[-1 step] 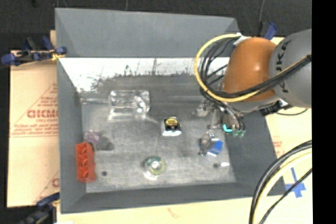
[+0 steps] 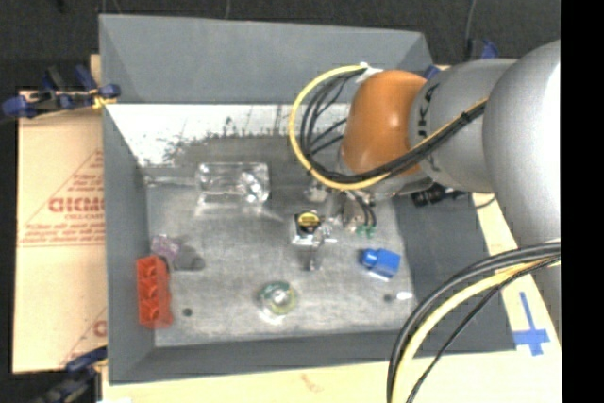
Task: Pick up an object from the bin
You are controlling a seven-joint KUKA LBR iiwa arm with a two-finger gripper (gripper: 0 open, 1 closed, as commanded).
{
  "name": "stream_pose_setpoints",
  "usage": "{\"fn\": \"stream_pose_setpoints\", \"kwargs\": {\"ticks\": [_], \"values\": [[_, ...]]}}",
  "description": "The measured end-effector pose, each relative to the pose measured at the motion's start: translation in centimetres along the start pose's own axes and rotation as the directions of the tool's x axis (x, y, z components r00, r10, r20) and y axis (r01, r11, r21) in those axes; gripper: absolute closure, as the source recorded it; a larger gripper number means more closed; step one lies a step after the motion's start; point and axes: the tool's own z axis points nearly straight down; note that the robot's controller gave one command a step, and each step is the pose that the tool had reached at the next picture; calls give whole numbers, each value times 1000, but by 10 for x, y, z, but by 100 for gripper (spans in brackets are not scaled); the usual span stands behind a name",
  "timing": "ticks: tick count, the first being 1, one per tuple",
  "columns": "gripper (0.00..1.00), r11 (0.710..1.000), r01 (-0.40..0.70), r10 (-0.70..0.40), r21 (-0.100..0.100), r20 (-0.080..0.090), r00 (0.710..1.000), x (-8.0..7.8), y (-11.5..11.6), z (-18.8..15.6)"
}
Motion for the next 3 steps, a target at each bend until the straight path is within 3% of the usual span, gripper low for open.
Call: {"fn": "stream_pose_setpoints", "kwargs": {"ticks": [2,3], "values": [[0,979,-202,202,0,0,979,2,-1,-43],[0,912,-410,410,-1,-1,912,4,4,-2]]}}
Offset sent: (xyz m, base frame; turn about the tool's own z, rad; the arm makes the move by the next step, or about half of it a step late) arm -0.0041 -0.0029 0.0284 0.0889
